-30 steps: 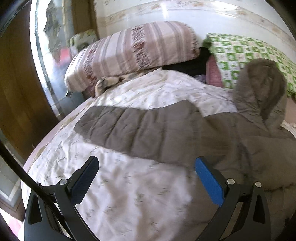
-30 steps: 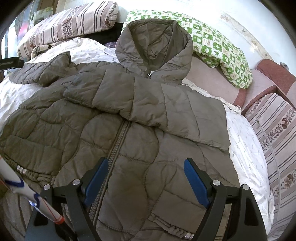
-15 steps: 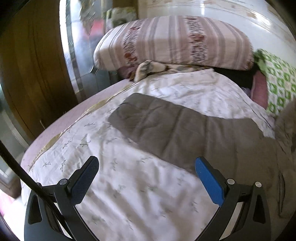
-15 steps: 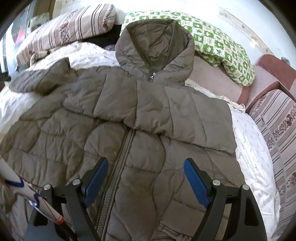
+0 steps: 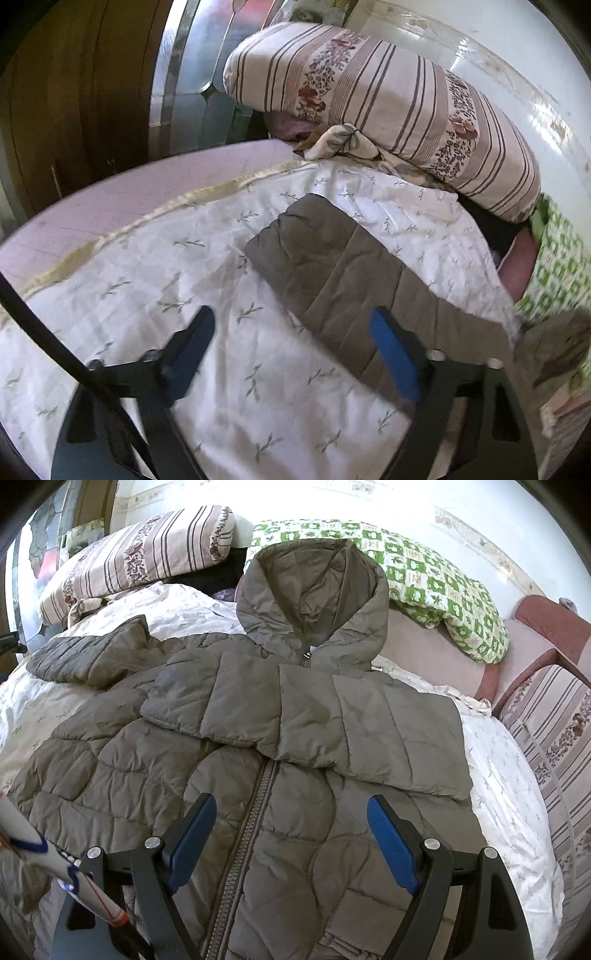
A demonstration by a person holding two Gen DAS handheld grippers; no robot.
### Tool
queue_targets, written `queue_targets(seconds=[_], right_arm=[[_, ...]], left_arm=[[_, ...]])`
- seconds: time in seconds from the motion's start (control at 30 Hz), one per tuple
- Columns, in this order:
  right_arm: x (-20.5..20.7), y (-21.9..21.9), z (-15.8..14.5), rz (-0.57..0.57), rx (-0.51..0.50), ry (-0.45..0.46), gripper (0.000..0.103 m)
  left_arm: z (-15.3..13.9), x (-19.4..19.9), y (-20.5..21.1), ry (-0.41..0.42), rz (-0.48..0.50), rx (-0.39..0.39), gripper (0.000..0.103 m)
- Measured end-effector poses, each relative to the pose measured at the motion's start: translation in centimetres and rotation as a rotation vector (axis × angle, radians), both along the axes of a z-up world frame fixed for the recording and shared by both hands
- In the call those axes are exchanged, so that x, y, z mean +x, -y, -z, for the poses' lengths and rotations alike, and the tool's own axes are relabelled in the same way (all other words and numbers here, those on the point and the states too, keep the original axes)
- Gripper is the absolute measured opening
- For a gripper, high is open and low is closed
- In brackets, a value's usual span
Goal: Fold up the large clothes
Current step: 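Grasp the other sleeve cuff with the left gripper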
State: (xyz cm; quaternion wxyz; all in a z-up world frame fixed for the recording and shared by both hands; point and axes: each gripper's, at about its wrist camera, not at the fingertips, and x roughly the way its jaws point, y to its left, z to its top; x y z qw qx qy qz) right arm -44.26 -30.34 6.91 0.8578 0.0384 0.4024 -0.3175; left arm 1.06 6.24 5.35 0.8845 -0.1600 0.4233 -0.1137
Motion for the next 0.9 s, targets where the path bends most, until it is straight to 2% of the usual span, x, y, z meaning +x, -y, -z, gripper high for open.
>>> queue_targets(seconds=[0.1, 0.2, 0.27, 0.4, 0.47, 0.6, 0.67, 0.73, 0.77, 0.9], right_arm=[[0.3, 0.2, 0.2, 0.002, 0.012, -0.001, 0.087], [0.6, 0.3, 0.3, 0.001, 0.019, 0.003, 0.087], [0.6, 0.4, 0.3, 0.001, 0.024, 0.006, 0.087], [0.7, 0.6, 0.4, 0.001, 0.033, 0.007, 0.087], [0.8, 0.7, 0.6, 0.001, 0.041, 0.009, 0.087], [0.8, 1.2, 0.9, 0.004, 0.066, 0.014, 0.087], [0.6, 1.3, 0.9, 0.006, 0.072, 0.021, 0.087], [0.5, 1.6, 0.9, 0.015, 0.077, 0.021, 0.087], [0.5, 1.8, 0.9, 0.020, 0.081, 0.023, 0.087], [-0.1, 2.4, 0.2, 0.046, 0.090, 0.052, 0.087]], left_arm=[[1.3, 1.5, 0.2, -0.040, -0.001, -0.032, 0.057], [2.0, 2.6, 0.3, -0.053, -0.012, -0.043, 0.055], [2.4, 3.5, 0.1, -0.056, -0.011, -0.097, 0.055], [4.2, 5.1, -0.4, -0.104, -0.037, -0.138, 0.048], [4.5, 5.4, -0.7, -0.094, -0.047, -0.163, 0.044], [5.1, 6.4, -0.6, -0.060, -0.052, -0.228, 0.044], [5.3, 6.7, -0.3, -0.044, -0.059, -0.233, 0.044], [5.1, 6.5, 0.0, -0.026, -0.084, -0.212, 0.025], [5.0, 6.3, 0.1, -0.015, -0.097, -0.203, 0.019], [4.3, 5.5, 0.3, 0.004, -0.135, -0.181, 0.015]])
